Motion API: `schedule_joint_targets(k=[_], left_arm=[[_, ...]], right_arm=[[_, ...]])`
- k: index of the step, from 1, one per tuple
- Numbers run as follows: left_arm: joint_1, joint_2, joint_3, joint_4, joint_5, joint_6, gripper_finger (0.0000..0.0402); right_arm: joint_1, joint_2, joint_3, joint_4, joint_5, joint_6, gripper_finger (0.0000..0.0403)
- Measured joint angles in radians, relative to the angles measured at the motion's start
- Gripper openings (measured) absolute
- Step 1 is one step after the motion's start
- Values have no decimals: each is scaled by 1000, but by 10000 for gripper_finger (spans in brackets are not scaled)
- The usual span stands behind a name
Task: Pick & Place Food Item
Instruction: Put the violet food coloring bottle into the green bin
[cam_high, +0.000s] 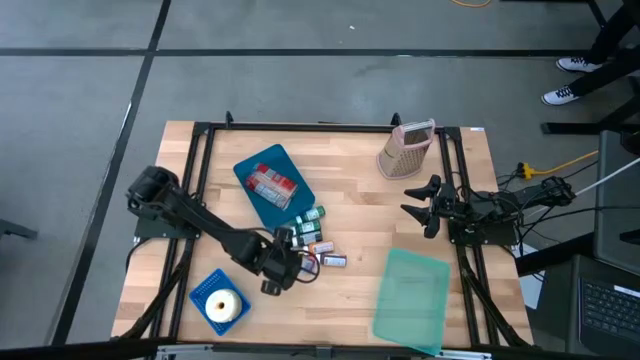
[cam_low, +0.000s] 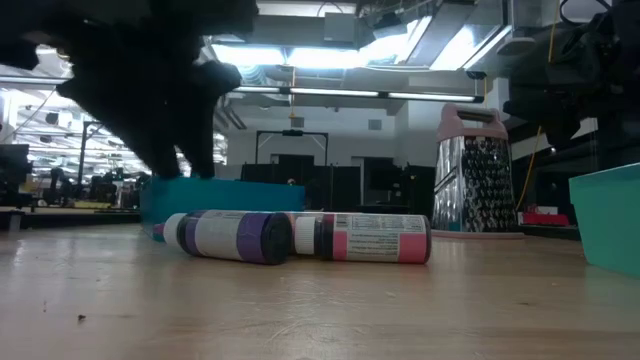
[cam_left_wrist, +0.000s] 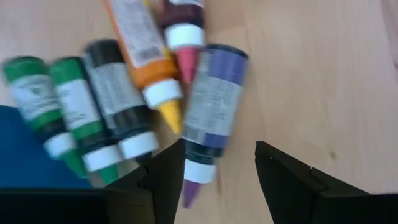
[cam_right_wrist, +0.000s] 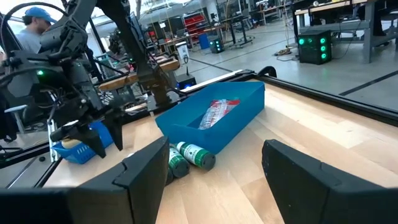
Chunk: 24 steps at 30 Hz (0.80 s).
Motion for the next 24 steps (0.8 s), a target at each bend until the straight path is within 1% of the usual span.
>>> schedule_joint_targets(k=[5, 16, 18, 21, 22, 24], left_arm=[[1, 33, 0, 0, 33, 9, 189], [39, 61, 0, 6, 10, 36, 189], [39, 61, 0, 18, -7, 36, 189], [39, 61, 0, 37, -30, 35, 189], [39, 61, 0, 51, -36, 33, 189], [39, 61, 0, 66, -35, 34, 189]], right_arm=[[0, 0, 0, 0, 0, 0, 254], [0, 0, 0, 0, -3, 4, 254], [0, 0, 0, -1, -35, 18, 254], [0, 12, 0, 7, -142, 71, 254], [0, 21, 0, 13, -164, 76, 254], [0, 51, 0, 39, -147, 70, 254]])
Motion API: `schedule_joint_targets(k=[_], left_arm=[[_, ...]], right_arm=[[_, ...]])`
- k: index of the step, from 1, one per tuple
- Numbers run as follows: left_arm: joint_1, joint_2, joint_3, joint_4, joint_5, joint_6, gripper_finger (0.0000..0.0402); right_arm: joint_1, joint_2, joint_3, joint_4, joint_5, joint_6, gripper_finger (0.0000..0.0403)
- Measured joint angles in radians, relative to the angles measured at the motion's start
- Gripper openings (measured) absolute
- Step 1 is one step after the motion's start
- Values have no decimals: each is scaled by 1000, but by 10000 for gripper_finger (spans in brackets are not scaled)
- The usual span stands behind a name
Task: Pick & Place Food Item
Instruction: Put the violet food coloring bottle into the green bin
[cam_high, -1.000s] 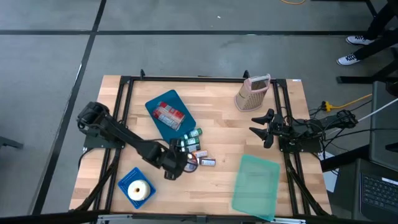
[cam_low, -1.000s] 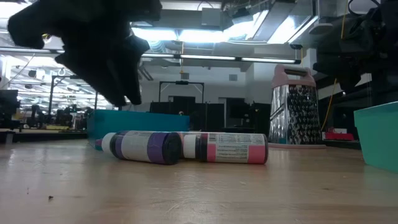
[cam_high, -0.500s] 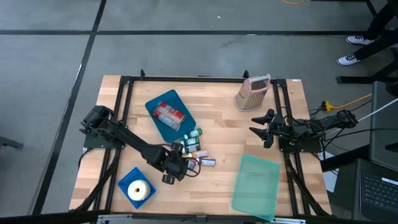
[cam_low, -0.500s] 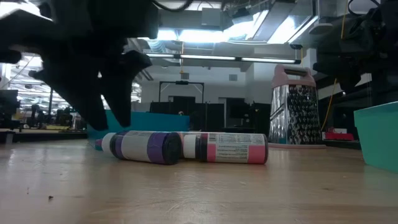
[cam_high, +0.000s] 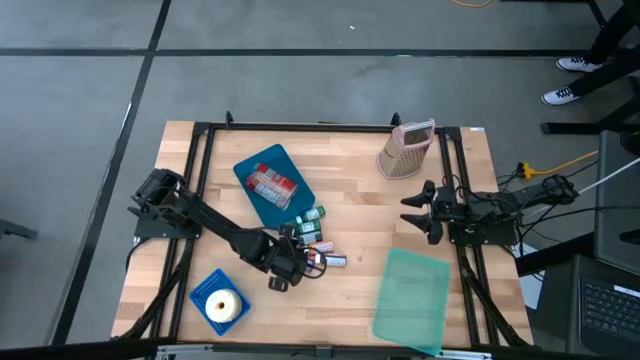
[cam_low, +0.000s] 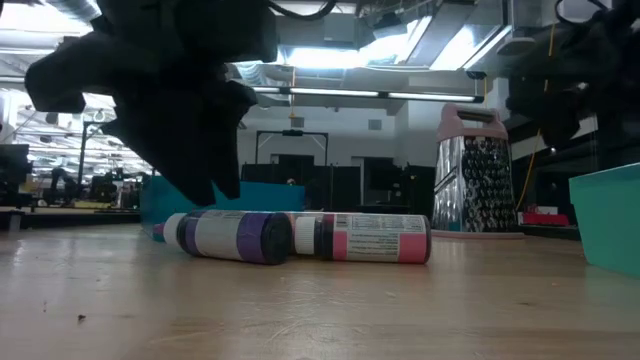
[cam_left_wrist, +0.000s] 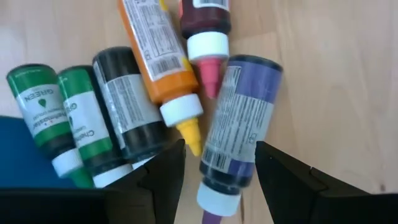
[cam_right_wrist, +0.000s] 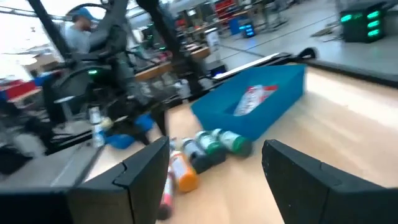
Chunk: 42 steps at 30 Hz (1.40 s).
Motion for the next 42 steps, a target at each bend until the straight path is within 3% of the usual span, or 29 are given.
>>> schedule_joint_targets(k=[3, 12, 20, 25, 29, 38, 42], left_arm=[[6, 0, 0, -1, 35, 1, 189], [16, 8, 0, -10, 84, 18, 189], [34, 105, 1, 72, 117, 38, 189], [48, 125, 13, 109, 118, 37, 146], [52, 123, 79, 48, 125, 32, 89], [67, 97, 345, 52, 135, 198, 89], [102, 101, 406, 116, 138, 284, 89]], right_arm=[[0, 47, 0, 49, 43, -45, 254], [0, 123, 0, 103, 39, -50, 254], [0, 133, 0, 103, 40, -43, 254], [0, 134, 0, 103, 43, -44, 254], [0, 134, 0, 102, 43, -47, 254], [0, 134, 0, 102, 43, -47, 254], [0, 134, 0, 103, 43, -47, 254]])
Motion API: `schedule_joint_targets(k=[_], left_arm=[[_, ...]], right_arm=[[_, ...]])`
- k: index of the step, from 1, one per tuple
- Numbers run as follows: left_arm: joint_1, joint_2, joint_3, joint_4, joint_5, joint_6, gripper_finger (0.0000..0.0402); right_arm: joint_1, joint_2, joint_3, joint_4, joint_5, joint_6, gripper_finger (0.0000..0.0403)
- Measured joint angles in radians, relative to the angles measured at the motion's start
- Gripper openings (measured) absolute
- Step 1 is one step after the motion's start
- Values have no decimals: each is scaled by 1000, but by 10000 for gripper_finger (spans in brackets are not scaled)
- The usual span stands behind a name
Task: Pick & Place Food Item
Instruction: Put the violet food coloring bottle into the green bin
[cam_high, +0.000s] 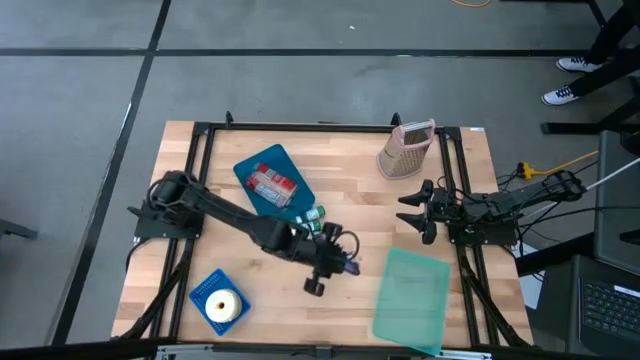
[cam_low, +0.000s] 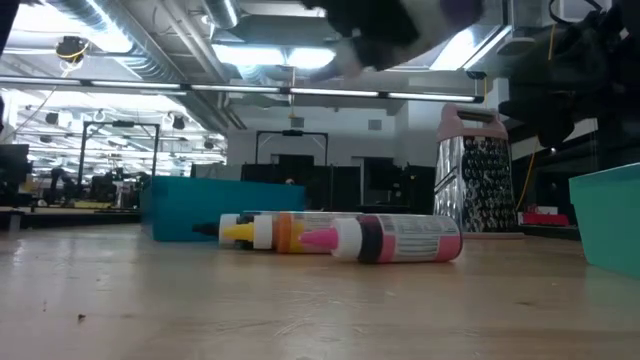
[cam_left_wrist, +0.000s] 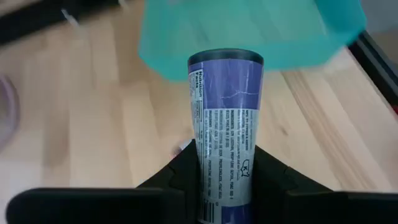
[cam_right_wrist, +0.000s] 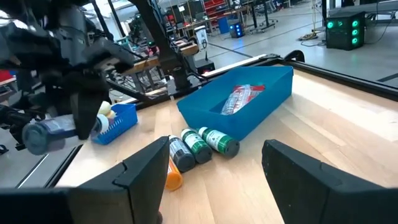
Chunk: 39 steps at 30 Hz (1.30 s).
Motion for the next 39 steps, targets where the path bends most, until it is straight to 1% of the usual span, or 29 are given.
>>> schedule_joint_targets(k=[7, 9, 11, 13, 15, 16, 19, 22, 27, 29, 30, 34, 39], left_arm=[[84, 34, 8, 205, 111, 96, 89], [99, 44, 6, 224, 133, 116, 89], [112, 71, 9, 307, 170, 125, 89], [118, 79, 7, 308, 194, 130, 89], [123, 108, 31, 342, 217, 129, 89], [124, 116, 39, 314, 220, 130, 89], [122, 167, 98, 311, 233, 140, 89], [115, 223, 186, 274, 235, 162, 89], [114, 310, 345, 149, 231, 210, 89], [118, 322, 390, 98, 225, 215, 89], [123, 327, 410, 98, 221, 216, 89], [152, 327, 432, 76, 188, 231, 89], [178, 329, 432, 122, 237, 223, 89]], right_arm=[[0, 0, 0, 0, 26, 0, 254], [0, 0, 0, 0, 26, 0, 254], [0, 3, 0, -1, 26, -1, 254], [0, 4, 0, 3, 26, -3, 254], [0, 6, 0, -2, 26, -3, 254], [0, 8, 0, 2, 26, -4, 254], [-1, 16, 0, 1, 26, -4, 254], [-3, 21, 0, 7, 26, -3, 254], [-2, 21, 0, 7, 22, -3, 254], [-2, 21, 0, 7, 23, -3, 254], [-2, 21, 0, 7, 22, -3, 254], [-2, 21, 0, 8, 23, -4, 254], [-2, 21, 0, 14, 23, -8, 254]])
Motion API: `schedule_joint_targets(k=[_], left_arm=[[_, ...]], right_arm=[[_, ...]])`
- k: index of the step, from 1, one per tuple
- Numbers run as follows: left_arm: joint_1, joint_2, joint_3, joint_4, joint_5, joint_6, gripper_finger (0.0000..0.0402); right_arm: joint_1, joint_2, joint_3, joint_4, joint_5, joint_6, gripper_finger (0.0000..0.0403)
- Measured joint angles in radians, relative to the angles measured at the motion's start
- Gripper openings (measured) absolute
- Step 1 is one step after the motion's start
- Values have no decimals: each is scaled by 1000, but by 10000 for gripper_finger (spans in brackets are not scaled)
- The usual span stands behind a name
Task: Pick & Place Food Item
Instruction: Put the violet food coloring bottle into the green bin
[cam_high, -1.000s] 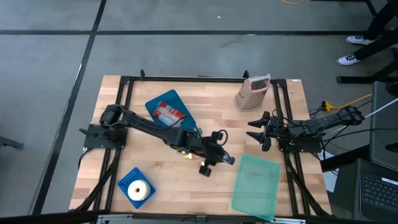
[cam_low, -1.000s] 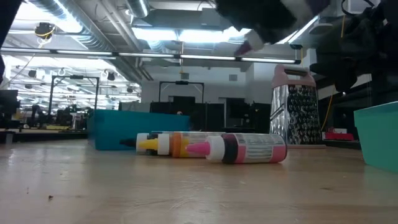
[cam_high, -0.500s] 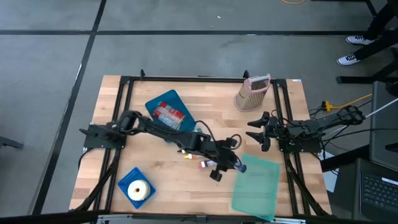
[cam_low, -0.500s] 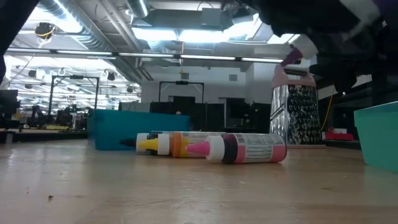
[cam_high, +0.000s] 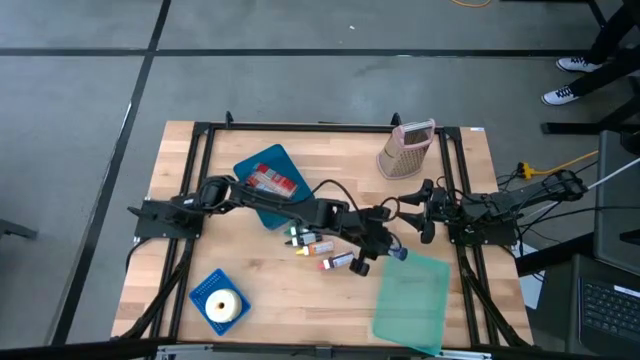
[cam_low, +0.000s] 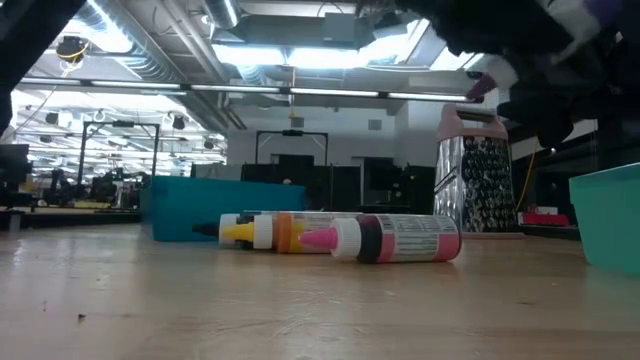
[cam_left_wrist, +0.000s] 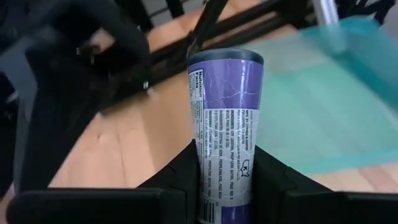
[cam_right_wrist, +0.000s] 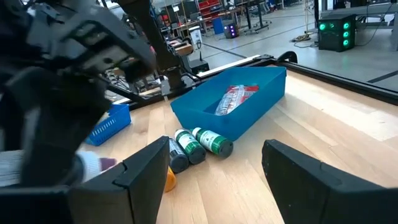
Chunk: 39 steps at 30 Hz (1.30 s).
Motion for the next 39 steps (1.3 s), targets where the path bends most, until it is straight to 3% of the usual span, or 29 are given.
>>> schedule_joint_targets(k=[14, 21, 29, 39], left_arm=[[-49, 24, -1, 206, 176, 0, 88], [-76, 121, 0, 519, 307, -37, 88], [-62, 238, -1, 778, 317, -174, 88], [-40, 314, -1, 784, 312, -253, 88]], right_arm=[[0, 0, 0, 0, 3, -3, 254], [0, 0, 0, 4, 3, -3, 254], [0, 0, 0, 4, 3, -3, 254], [0, 0, 0, 4, 3, -3, 254]])
